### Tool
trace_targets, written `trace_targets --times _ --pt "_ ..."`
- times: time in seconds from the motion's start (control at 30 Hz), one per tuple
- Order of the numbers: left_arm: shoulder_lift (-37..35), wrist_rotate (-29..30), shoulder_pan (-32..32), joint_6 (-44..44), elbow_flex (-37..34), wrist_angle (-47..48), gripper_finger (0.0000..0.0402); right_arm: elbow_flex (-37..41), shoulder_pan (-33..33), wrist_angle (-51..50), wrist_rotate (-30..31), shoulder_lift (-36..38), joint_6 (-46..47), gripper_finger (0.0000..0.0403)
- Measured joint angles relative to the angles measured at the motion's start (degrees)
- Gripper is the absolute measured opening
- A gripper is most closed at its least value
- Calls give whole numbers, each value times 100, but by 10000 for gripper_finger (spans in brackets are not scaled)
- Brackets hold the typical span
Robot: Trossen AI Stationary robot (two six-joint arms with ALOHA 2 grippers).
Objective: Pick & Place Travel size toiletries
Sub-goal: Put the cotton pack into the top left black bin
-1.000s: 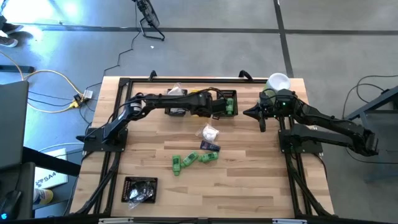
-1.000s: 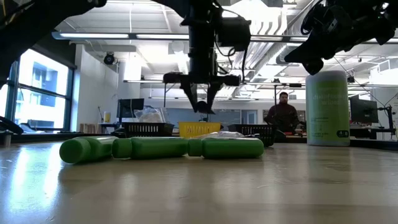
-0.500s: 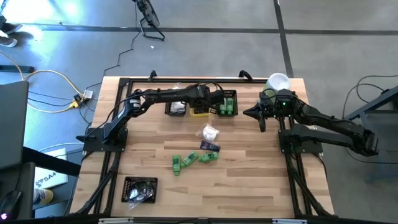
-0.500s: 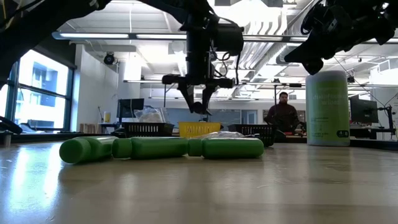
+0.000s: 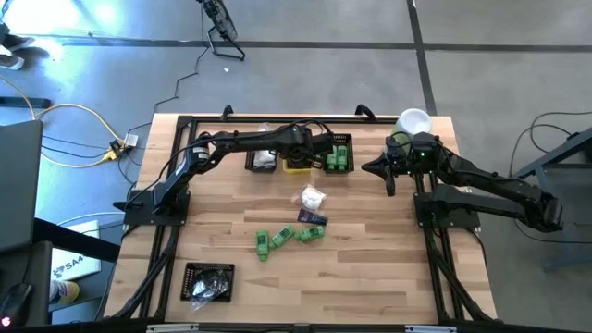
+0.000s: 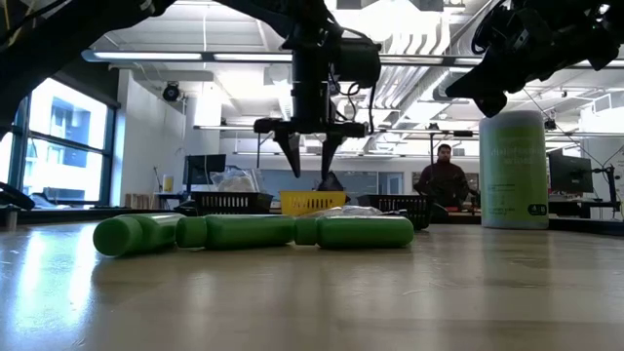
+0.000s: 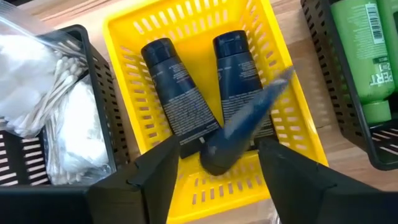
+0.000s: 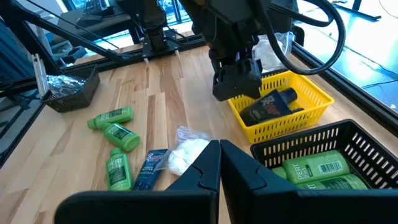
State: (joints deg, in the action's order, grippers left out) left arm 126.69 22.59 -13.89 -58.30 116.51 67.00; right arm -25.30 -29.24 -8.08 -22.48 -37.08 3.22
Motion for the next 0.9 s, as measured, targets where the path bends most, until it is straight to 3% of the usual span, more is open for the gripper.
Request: trace_targets --times 0.1,0.23,0.67,0.9 --pt "0 22 2 2 0 0 219 0 -1 0 0 0 0 2" --pt "-58 73 21 6 -7 -4 195 0 0 2 0 0 0 2" --pt "-370 116 506 600 -6 -1203 15 0 1 2 0 0 0 2" --pt "-534 326 686 1554 7 -1734 9 0 1 -95 -3 1 12 2"
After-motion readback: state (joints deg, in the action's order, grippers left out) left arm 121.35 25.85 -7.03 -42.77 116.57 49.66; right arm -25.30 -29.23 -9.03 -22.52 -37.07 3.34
